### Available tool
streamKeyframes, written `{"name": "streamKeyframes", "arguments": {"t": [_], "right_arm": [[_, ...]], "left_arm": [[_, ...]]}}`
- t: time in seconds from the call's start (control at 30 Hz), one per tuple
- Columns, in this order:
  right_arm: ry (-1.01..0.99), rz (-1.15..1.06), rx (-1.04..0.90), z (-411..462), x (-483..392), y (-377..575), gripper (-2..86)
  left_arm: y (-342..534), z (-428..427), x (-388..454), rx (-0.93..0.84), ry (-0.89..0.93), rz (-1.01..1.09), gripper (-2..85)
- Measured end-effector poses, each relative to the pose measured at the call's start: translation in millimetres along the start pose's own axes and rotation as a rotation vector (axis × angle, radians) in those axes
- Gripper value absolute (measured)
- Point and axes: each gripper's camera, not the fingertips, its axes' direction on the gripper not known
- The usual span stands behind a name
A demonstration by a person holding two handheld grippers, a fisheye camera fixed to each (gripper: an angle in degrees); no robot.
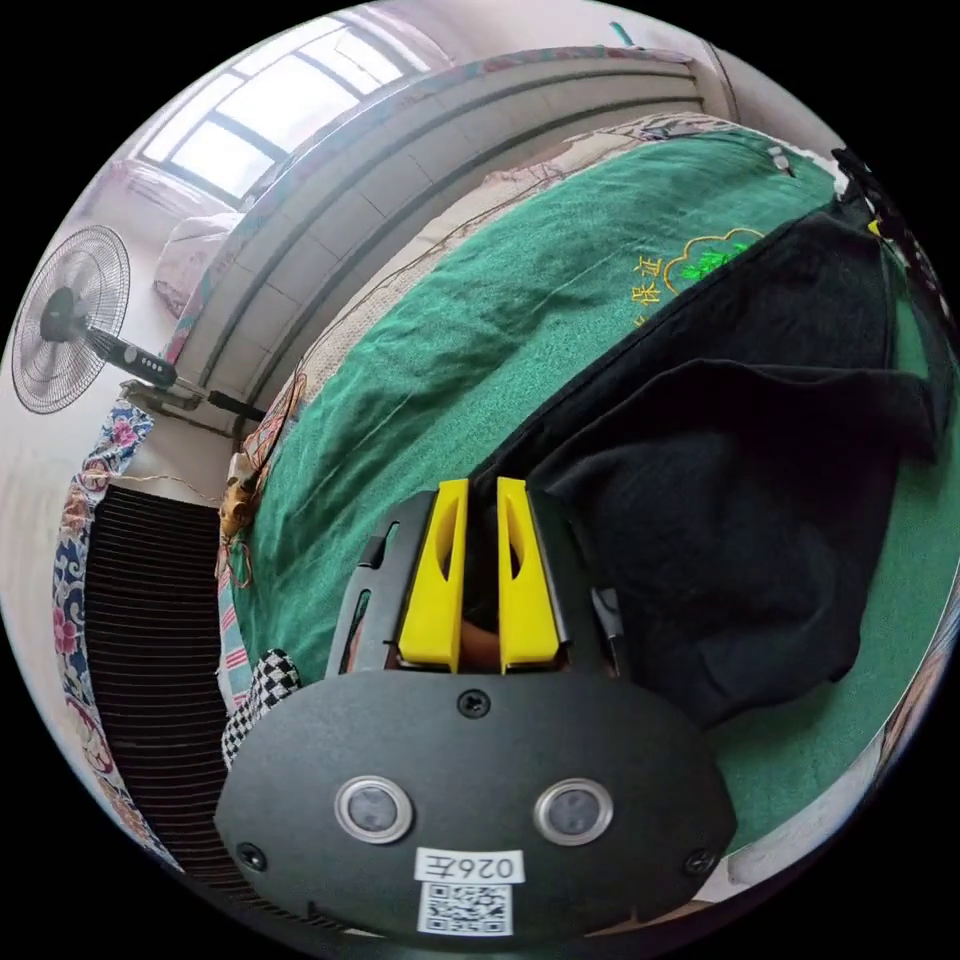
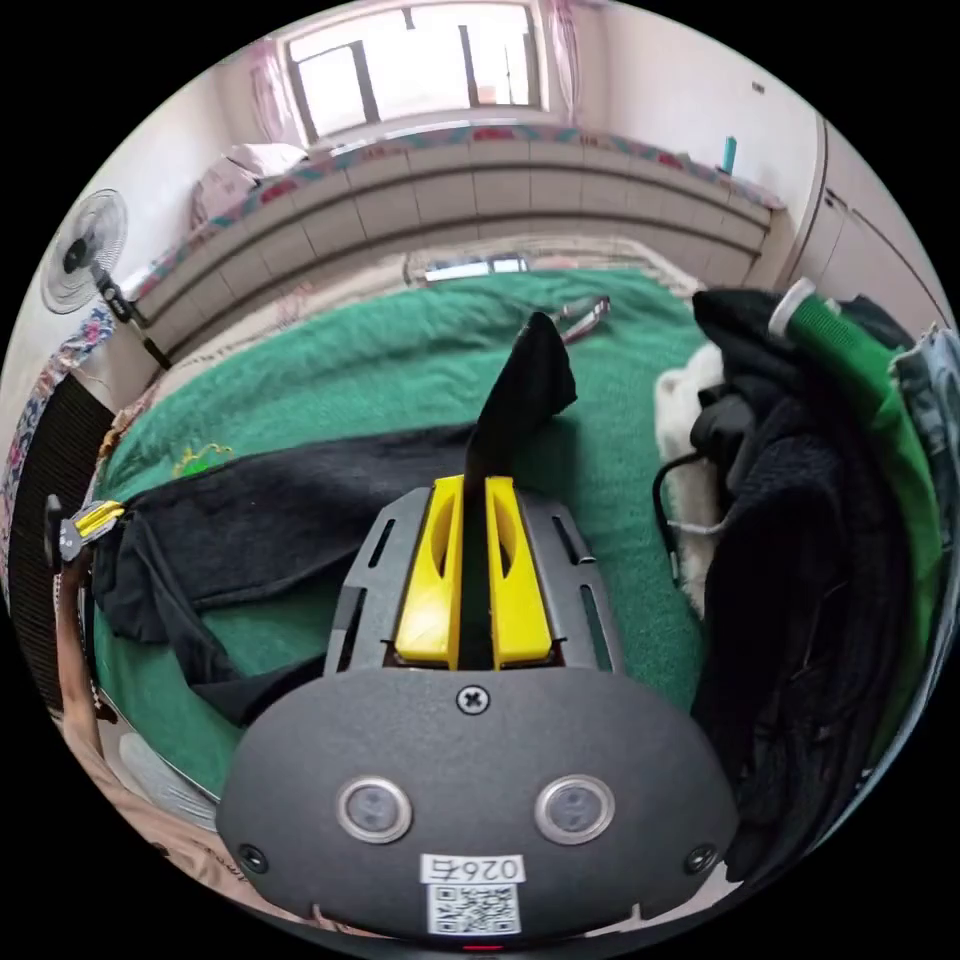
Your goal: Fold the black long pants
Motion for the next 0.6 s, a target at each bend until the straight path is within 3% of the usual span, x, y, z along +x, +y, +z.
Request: {"name": "streamKeyframes", "arguments": {"t": [0.07,0.23,0.33,0.43,0.53,0.6], "right_arm": [[0.001,0.054,-0.103,19.5,16.9,-3.7,3.1],[-0.052,0.198,-0.028,-7.0,48.8,9.2,3.6],[-0.037,0.134,0.051,-26.9,43.0,20.1,1.0],[0.055,0.064,-0.110,-7.0,34.9,18.6,-0.5],[0.097,0.027,-0.079,-18.6,25.9,26.8,-0.7],[0.018,-0.016,0.020,-46.3,18.4,32.7,-0.7]], "left_arm": [[26.9,-14.8,-20.4,0.074,0.022,-0.134,0.7],[92.6,-38.3,-43.7,0.168,0.107,-0.299,-0.5],[128.2,-31.9,-40.6,0.139,0.134,-0.345,-0.6],[154.6,-13.6,-31.7,-0.012,0.101,-0.347,-0.6],[190.8,-33.5,-30.5,0.081,0.100,-0.452,-0.5],[212.1,-51.1,-31.7,0.170,0.150,-0.523,-0.4]]}}
